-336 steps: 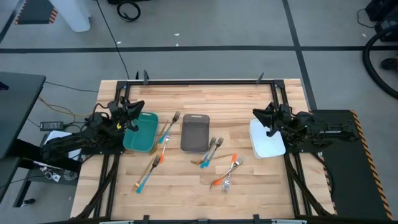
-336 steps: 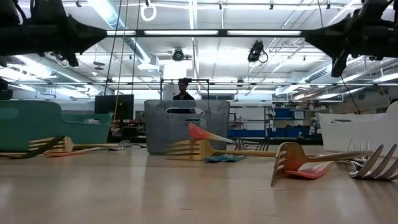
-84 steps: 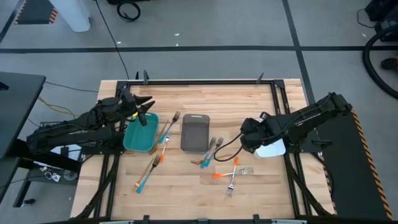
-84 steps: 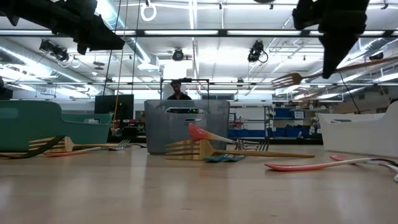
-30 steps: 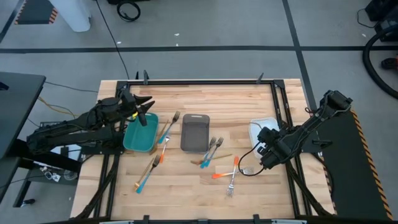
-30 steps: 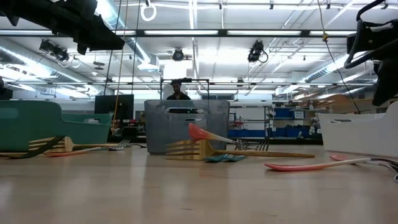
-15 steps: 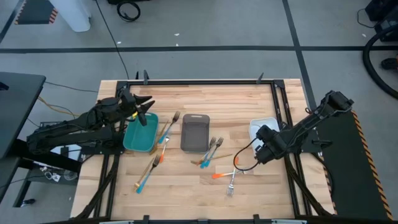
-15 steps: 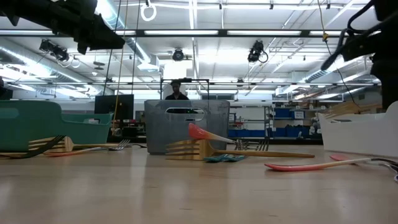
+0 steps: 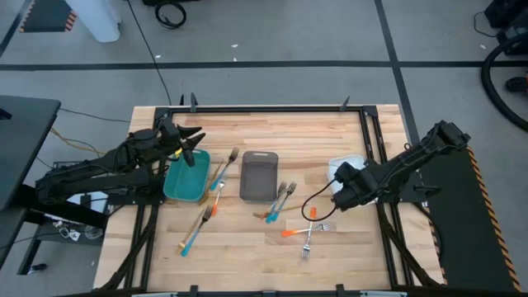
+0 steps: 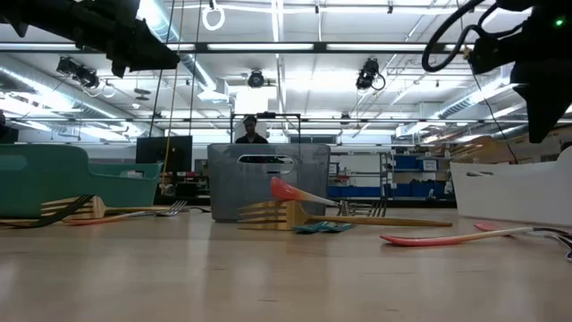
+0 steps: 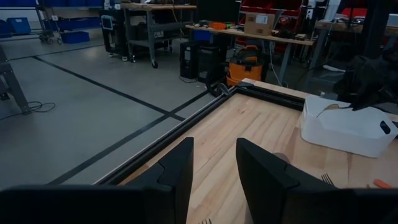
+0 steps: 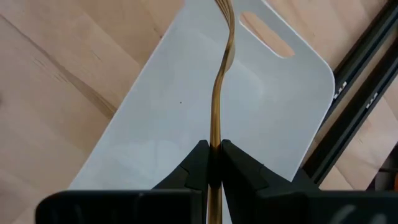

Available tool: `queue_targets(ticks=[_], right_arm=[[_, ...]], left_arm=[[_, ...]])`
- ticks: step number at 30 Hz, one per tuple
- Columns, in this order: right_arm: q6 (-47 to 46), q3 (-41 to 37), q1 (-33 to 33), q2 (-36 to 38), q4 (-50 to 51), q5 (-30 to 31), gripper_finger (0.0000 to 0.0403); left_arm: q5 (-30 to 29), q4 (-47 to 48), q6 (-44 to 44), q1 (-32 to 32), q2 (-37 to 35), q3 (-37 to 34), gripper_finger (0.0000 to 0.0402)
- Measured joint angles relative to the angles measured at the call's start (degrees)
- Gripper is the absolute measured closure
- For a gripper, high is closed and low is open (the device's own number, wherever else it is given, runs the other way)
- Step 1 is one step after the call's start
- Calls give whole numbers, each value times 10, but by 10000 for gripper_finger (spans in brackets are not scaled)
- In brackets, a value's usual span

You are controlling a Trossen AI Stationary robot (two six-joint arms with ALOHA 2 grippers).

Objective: Sort silverware by color (type)
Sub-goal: Put the gold fork into the white bin

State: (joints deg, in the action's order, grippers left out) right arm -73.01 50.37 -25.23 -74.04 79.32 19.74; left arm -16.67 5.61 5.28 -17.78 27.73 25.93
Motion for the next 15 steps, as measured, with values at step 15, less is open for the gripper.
queue_targets(ticks=[15], right_arm=[[-7,0,12,0,7,-30,360]], left_arm=[[0,0,0,0,0,0,271]])
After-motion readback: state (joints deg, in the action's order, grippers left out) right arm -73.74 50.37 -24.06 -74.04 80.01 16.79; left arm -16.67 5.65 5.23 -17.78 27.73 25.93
